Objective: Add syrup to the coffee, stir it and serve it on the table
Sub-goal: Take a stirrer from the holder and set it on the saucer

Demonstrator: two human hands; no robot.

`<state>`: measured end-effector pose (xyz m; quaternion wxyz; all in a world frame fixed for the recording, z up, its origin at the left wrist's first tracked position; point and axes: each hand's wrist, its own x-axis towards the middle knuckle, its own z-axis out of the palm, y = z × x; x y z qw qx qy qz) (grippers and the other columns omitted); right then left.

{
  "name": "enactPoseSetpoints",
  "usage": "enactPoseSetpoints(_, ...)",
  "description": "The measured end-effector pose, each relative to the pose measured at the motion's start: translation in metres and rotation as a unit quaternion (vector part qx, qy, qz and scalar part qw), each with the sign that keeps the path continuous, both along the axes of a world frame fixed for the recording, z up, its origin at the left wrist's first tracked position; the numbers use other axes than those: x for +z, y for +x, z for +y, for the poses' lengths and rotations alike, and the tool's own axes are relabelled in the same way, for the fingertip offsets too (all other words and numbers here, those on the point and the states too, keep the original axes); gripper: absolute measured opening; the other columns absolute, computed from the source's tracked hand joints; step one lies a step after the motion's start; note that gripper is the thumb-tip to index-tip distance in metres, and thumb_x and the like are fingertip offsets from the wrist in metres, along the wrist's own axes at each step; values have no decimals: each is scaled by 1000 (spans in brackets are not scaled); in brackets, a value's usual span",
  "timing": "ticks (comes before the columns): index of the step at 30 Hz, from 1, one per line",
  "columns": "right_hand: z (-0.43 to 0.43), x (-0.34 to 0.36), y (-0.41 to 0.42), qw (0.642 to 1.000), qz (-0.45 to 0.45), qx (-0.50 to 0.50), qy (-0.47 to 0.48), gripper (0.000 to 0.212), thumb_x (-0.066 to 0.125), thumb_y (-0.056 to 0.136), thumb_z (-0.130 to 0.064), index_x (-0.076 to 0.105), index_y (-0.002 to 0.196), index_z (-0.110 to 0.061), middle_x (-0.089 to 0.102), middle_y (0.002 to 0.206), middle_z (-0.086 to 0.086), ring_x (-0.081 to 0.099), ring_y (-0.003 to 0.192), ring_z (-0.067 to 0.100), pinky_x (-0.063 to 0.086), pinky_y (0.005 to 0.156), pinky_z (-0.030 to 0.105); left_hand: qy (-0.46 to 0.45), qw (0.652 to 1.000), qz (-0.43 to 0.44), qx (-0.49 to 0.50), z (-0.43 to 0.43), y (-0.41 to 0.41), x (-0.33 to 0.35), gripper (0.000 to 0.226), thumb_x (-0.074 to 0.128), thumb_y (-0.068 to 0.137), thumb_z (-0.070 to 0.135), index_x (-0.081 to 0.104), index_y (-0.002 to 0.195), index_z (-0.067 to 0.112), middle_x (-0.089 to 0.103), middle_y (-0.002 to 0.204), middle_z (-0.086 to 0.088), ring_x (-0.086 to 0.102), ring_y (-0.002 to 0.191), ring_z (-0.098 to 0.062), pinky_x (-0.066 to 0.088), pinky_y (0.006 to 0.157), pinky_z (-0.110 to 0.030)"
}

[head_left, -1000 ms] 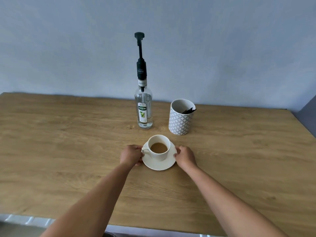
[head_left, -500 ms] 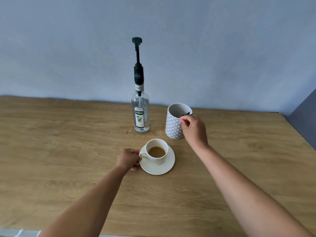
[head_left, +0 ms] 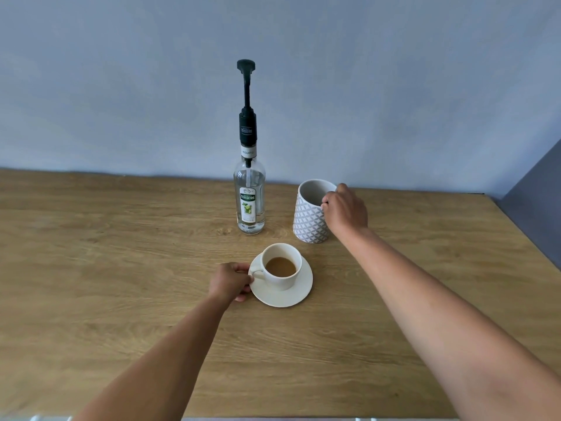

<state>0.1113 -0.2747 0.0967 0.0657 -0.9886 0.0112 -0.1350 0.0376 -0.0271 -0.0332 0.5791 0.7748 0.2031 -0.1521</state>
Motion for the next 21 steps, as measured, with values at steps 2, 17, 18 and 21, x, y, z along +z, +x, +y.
enactPoseSetpoints(2, 1, 1, 0, 1000, -4, -2, 4, 23, 53, 95, -19, 74, 104, -15, 59, 113, 12, 58, 103, 35, 49, 83, 41, -2, 1000, -1, -1, 1, 0, -1, 25, 66, 79, 3, 73, 92, 23, 74, 73, -4, 66, 58, -15, 52, 51, -28)
enactPoseSetpoints(17, -20, 46, -53, 934, -139, -54, 324, 12, 62, 82, -13, 74, 81, -16, 76, 83, 1, 67, 78, 19, 48, 71, 27, 15, 1000, 10, -16, 1, 4, 4, 27, 67, 82, 2, 71, 106, 14, 75, 81, -8, 69, 63, -17, 55, 49, -29)
enactPoseSetpoints(18, -24, 44, -60, 915, -141, -65, 373, 10, 64, 81, -14, 74, 80, -18, 76, 82, -1, 67, 75, 16, 50, 72, 28, 15, 1000, 11, -16, 1, 4, 4, 27, 67, 82, 2, 71, 107, 13, 74, 81, -8, 68, 62, -16, 54, 49, -29)
enactPoseSetpoints(21, -34, 28, -84, 826, -112, -76, 547, 15, 62, 82, -11, 73, 80, -21, 77, 76, 1, 60, 57, 8, 50, 55, 25, 16, 1000, 11, -17, 0, 4, 4, 29, 67, 83, 1, 71, 109, 13, 73, 79, -9, 68, 61, -15, 55, 49, -29)
